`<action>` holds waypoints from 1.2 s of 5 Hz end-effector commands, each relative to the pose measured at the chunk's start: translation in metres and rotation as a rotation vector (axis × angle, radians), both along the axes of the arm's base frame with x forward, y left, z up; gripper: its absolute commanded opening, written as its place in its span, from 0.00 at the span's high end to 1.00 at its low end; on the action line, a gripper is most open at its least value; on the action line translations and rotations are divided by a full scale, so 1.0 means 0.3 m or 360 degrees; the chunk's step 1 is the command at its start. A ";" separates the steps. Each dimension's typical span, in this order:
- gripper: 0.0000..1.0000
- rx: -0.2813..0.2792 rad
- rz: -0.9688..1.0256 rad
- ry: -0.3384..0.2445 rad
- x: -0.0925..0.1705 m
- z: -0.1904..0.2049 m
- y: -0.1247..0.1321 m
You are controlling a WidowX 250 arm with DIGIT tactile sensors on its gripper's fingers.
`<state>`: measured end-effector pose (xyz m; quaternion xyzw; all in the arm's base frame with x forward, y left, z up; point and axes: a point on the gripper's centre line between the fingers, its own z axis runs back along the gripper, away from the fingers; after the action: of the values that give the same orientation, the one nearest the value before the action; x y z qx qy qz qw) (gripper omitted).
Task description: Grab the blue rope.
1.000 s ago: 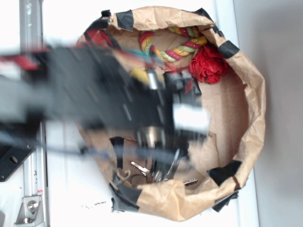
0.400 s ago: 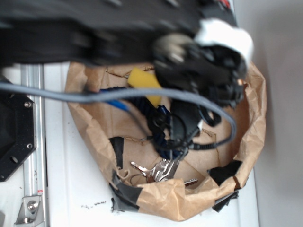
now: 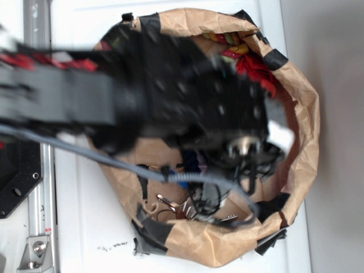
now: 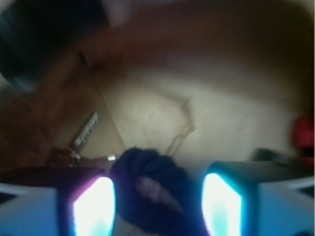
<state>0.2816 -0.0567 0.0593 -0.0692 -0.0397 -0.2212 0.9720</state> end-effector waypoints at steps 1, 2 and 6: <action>0.00 -0.0047 -0.0229 0.0035 -0.115 -0.051 -0.092; 0.00 0.0073 -0.0219 0.0094 -0.134 -0.093 -0.077; 1.00 0.0426 -0.0004 0.0117 0.006 -0.107 0.083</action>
<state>0.2890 -0.0445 0.0213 0.0461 0.0308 -0.2419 0.9687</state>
